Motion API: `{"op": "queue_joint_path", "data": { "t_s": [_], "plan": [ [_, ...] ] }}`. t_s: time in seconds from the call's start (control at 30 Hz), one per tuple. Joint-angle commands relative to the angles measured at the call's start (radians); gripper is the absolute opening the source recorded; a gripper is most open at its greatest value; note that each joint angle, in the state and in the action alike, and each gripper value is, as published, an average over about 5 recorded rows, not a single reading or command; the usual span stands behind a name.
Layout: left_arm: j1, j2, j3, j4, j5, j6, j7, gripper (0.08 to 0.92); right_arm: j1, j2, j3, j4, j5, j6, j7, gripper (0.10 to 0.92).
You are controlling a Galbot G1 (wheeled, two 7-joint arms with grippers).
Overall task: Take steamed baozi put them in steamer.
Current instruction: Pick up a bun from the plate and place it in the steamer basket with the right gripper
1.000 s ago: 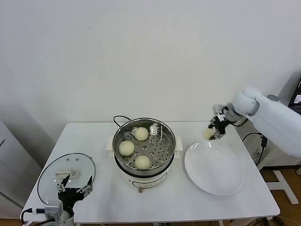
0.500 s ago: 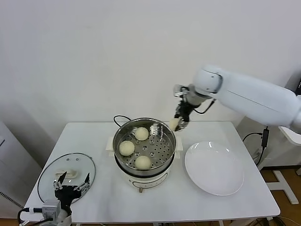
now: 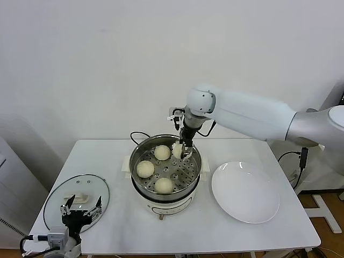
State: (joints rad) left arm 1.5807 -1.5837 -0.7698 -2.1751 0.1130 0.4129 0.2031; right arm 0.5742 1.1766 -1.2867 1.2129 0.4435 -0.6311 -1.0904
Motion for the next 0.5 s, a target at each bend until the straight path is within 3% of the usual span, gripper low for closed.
{"op": "queue_joint_path", "data": {
  "t_s": [0.03, 0.5],
  "plan": [
    [-0.007, -0.003, 0.003, 0.014, 0.001, 0.0, -0.001, 0.823, -0.072, 0.057, -0.015, -0.041, -0.068, -0.011, 0.011, 0.492],
    [-0.009, -0.003, 0.001, 0.02, 0.0, 0.001, 0.0, 0.823, -0.102, 0.047, -0.003, -0.043, -0.104, -0.005, 0.007, 0.493]
  ]
}}
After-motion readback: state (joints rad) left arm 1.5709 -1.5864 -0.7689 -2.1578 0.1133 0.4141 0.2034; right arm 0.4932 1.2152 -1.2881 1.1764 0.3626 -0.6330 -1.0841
